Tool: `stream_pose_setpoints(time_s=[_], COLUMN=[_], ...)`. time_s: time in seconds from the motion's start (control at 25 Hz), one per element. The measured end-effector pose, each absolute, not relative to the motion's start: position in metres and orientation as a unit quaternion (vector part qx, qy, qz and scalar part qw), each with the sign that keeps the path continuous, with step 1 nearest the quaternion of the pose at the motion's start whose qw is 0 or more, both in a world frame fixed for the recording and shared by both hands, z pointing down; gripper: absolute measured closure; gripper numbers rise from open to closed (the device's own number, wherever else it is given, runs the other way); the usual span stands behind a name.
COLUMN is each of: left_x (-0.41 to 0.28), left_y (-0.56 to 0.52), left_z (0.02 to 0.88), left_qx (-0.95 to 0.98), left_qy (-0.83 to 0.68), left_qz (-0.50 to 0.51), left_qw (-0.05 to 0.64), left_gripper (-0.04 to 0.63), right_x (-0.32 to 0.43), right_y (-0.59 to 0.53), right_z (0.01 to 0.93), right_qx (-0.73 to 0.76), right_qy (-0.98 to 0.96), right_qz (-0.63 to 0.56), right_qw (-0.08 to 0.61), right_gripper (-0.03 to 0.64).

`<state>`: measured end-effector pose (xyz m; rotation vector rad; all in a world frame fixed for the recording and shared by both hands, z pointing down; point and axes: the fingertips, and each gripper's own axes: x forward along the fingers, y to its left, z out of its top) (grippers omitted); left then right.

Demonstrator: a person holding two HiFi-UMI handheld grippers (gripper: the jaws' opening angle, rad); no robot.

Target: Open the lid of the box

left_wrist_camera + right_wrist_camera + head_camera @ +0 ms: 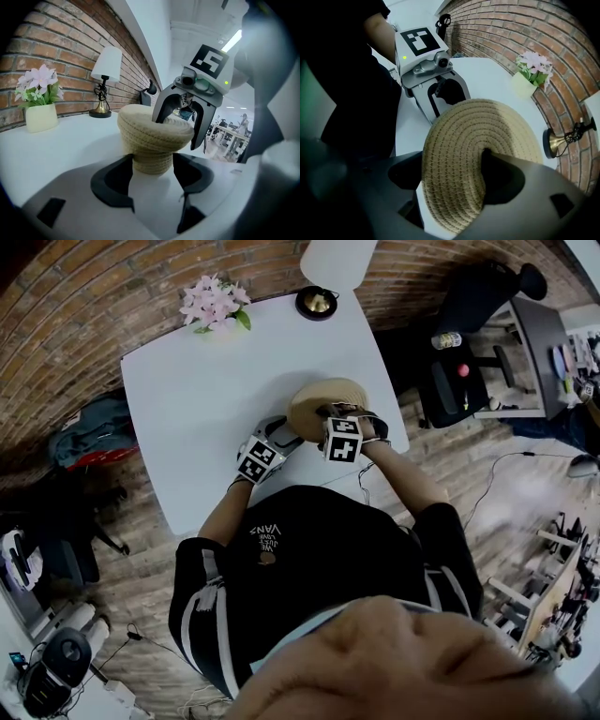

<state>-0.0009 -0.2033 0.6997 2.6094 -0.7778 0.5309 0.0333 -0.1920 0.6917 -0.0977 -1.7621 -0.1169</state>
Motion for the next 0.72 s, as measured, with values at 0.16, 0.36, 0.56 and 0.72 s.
stream_pose_setpoints(time_s=[0.16, 0.36, 0.56, 0.72], left_x=[-0.002, -0.005, -0.005, -0.004], left_y=[-0.205, -0.208, -0.208, -0.207], left_z=[0.701, 0.702, 0.703, 0.703], left_qx=[0.921, 0.917, 0.916, 0.914], left_qy=[-0.286, -0.296, -0.298, -0.299], left_qz=[0.192, 0.192, 0.193, 0.195], left_qw=[0.182, 0.186, 0.187, 0.192], left_gripper=[0.347, 0.367, 0.367, 0.367], right_x=[0.034, 0.034, 0.033, 0.029], right_y=[-0.192, -0.192, -0.194, -0.202], right_z=[0.690, 0.685, 0.674, 0.660], right_qx=[-0.032, -0.019, 0.001, 0.028], right_qy=[-0.775, -0.780, -0.798, -0.820], right_qz=[-0.062, -0.071, -0.056, -0.030], right_qw=[0.628, 0.621, 0.600, 0.571], right_gripper=[0.279, 0.281, 0.281, 0.281])
